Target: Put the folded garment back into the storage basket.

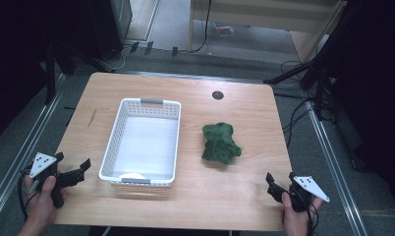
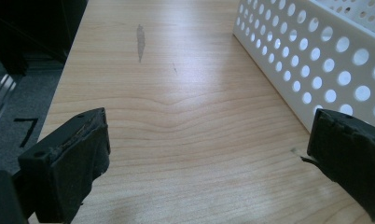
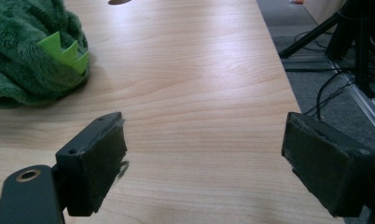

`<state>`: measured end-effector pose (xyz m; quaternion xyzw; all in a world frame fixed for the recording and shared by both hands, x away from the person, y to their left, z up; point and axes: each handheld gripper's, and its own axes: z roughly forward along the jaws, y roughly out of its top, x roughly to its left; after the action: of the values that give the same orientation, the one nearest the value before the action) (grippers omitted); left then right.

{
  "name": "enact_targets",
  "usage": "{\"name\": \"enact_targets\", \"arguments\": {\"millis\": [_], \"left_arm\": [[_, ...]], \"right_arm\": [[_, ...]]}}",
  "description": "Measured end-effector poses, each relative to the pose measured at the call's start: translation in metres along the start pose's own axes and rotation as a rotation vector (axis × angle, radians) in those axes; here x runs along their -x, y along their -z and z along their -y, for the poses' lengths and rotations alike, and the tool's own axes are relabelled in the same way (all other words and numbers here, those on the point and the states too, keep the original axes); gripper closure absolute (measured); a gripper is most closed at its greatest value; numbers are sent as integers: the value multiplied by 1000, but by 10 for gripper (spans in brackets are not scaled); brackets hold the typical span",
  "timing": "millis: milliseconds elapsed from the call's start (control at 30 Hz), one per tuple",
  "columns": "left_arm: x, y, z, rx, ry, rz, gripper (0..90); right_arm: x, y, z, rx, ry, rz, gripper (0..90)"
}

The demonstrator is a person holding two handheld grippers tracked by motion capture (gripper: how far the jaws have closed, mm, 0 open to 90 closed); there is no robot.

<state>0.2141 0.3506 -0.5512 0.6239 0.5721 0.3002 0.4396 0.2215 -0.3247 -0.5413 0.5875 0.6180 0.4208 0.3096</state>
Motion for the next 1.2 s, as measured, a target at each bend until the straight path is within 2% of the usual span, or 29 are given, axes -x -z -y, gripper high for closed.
{"name": "enact_targets", "arguments": {"millis": [167,267,400,467,567,767,900,1200], "left_arm": [[0,0,0,-5,-3,-1,2],[0,0,0,-6,3,2,2],[0,0,0,-6,3,-2,2],[0,0,0,-8,1,-2,2],[0,1,1,-5,4,-3,2],[0,2,1,-12,6,-1,2],[-1,2,1,-12,13,-2,2],[-2,2,1,-12,23,-4,2]], "right_arm": [[1,4,-2,12,-31,6,202],[1,7,-5,5,-36,-2,133],[-3,10,-9,-5,-23,-3,122],[-8,14,-18,-12,-31,-37,78],[-14,16,-27,-20,-17,-57,56],[-30,14,-45,-46,-15,-61,1],[-37,11,-59,-75,-36,-77,1],[-52,0,-75,-113,-26,-99,0]]}}
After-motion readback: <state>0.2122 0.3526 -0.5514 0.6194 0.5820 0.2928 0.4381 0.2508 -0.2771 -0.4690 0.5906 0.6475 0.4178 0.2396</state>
